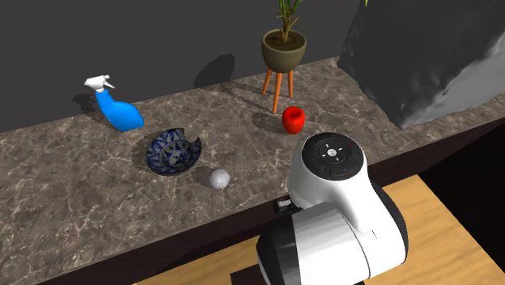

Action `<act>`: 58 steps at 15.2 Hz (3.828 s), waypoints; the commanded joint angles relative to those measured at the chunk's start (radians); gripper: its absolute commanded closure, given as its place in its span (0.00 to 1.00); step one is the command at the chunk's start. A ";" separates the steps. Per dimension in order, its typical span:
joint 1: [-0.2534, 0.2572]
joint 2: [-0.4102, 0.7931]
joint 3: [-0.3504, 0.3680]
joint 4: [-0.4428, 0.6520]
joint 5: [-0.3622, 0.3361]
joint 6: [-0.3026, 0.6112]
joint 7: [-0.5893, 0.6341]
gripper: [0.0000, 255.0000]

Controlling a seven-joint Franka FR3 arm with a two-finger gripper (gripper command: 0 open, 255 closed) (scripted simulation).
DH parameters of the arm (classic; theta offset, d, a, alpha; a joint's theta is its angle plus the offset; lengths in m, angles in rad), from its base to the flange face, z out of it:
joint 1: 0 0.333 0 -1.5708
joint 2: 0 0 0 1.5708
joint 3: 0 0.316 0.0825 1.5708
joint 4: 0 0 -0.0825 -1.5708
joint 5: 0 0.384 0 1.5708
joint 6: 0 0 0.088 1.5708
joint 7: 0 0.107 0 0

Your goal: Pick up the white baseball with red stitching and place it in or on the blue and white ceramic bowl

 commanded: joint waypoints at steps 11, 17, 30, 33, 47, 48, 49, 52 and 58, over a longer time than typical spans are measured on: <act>0.065 0.260 0.114 0.131 0.085 0.173 0.103 0.00; 0.091 0.429 0.181 0.255 0.100 0.250 0.162 0.00; 0.102 0.559 0.221 0.269 0.085 0.382 0.204 0.00; 0.102 0.559 0.221 0.269 0.084 0.382 0.204 0.00; 0.102 0.556 0.220 0.280 0.085 0.368 0.203 1.00; 0.102 0.554 0.220 0.291 0.086 0.355 0.201 1.00; 0.102 0.552 0.219 0.303 0.087 0.341 0.200 1.00; 0.101 0.548 0.217 0.339 0.089 0.301 0.197 1.00; 0.100 0.545 0.215 0.417 0.090 0.221 0.191 1.00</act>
